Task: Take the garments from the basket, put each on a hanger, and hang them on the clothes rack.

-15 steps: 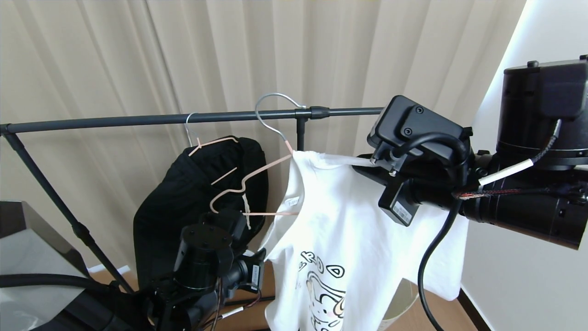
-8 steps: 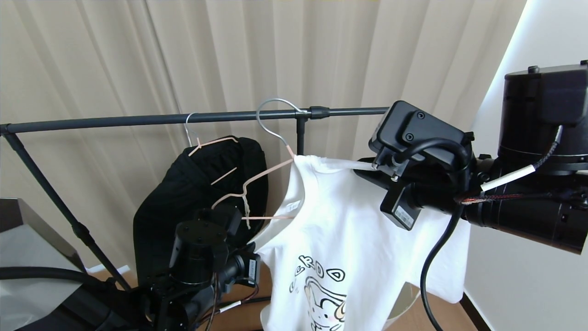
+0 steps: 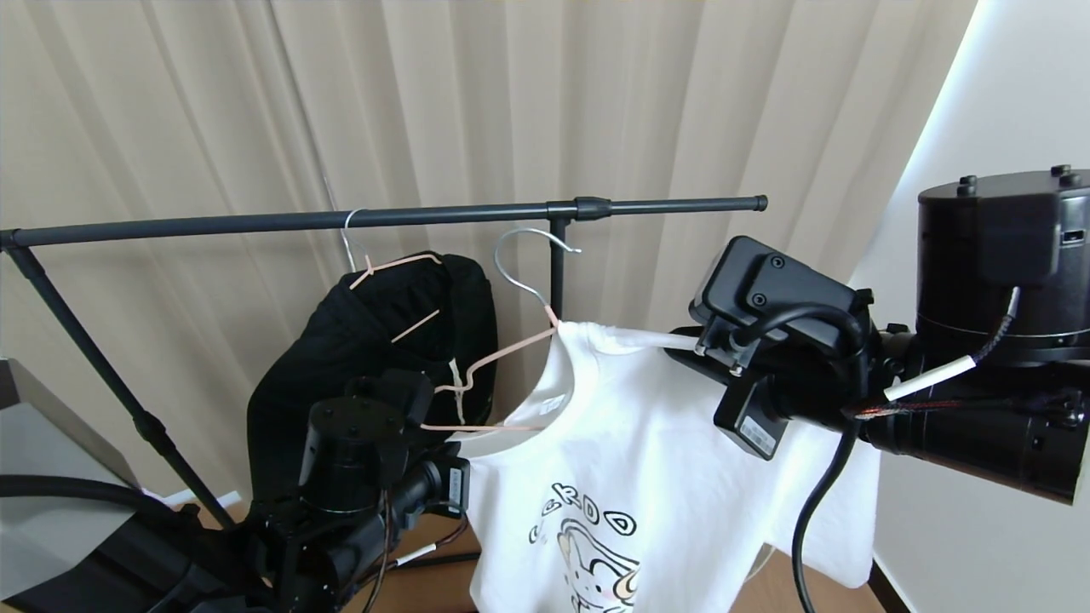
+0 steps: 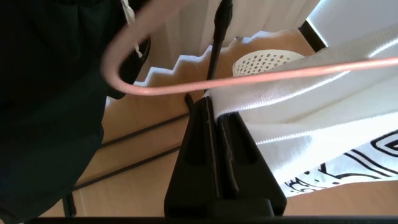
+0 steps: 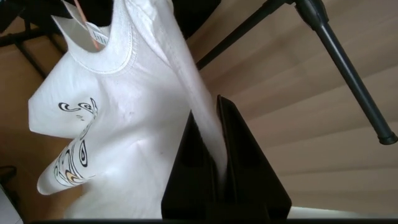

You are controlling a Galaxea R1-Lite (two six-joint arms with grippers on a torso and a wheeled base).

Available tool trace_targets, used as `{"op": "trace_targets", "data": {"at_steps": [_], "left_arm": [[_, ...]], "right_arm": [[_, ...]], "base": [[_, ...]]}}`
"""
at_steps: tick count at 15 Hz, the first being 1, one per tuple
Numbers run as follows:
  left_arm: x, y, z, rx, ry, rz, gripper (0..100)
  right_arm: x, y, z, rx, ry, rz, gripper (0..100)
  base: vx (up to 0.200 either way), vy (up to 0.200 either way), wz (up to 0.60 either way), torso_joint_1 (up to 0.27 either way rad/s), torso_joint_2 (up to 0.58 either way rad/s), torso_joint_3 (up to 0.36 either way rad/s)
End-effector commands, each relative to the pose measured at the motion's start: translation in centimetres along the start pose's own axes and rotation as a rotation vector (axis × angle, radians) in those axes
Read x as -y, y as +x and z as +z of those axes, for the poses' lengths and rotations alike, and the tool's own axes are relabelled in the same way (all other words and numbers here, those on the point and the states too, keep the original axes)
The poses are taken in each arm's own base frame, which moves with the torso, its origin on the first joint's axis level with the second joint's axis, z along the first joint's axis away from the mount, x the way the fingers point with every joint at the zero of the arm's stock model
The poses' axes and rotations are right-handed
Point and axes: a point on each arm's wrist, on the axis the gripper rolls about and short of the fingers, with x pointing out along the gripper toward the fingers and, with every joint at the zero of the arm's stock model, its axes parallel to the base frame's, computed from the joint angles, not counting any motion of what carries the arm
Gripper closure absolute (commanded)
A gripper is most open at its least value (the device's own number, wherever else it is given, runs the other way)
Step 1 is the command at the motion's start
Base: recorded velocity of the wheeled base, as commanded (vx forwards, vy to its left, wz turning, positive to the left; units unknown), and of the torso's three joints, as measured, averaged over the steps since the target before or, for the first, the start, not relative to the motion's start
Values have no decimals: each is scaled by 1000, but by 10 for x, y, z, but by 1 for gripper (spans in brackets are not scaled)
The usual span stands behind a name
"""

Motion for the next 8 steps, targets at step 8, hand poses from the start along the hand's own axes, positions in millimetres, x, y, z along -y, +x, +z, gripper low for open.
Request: {"op": "trace_targets", "data": {"at_steps": [8], "left_arm": [[-19, 7, 8, 19, -13, 60, 100]], "right_arm": [[-7, -4, -26, -13, 58, -20, 100]], "base": [[0, 0, 0, 0, 0, 0]]}}
